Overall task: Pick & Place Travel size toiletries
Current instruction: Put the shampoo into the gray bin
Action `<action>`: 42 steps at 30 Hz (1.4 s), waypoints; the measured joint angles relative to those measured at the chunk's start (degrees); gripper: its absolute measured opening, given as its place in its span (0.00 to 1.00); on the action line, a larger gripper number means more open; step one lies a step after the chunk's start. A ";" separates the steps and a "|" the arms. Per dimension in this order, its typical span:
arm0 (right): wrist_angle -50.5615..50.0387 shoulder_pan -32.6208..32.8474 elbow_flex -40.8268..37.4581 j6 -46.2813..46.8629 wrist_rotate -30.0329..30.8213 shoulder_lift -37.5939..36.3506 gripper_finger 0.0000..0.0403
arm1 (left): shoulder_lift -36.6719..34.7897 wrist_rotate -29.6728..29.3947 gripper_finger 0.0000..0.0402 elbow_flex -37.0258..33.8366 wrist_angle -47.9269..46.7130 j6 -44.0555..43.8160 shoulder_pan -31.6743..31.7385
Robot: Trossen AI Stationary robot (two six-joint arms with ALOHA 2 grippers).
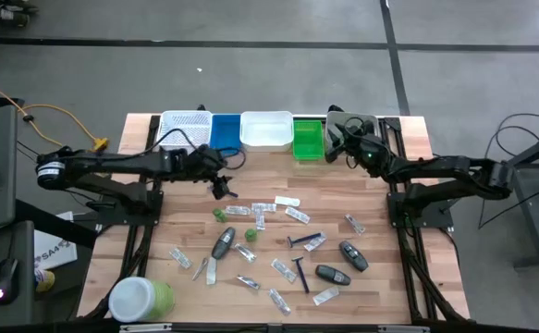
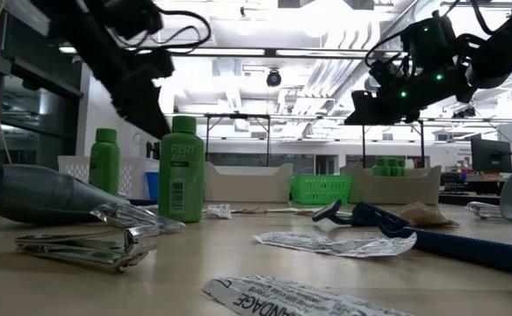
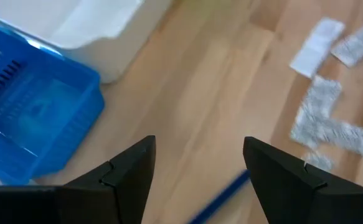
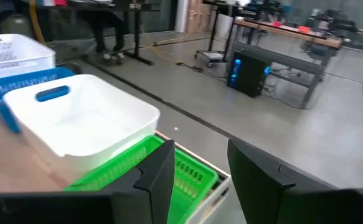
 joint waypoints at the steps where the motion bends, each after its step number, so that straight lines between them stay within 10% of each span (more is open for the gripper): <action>1: -0.05 0.00 0.00 -0.31 -0.84 0.00 0.35 | -1.22 0.00 0.60 -1.19 -0.02 -0.02 -0.48; 14: -0.39 0.00 0.00 -0.40 -5.34 0.02 0.35 | -11.19 3.88 0.60 -18.65 14.92 -3.92 -3.07; 42: -0.44 0.00 0.00 -0.62 -11.19 0.02 0.35 | -11.11 14.67 0.60 -31.84 31.25 -3.14 -3.07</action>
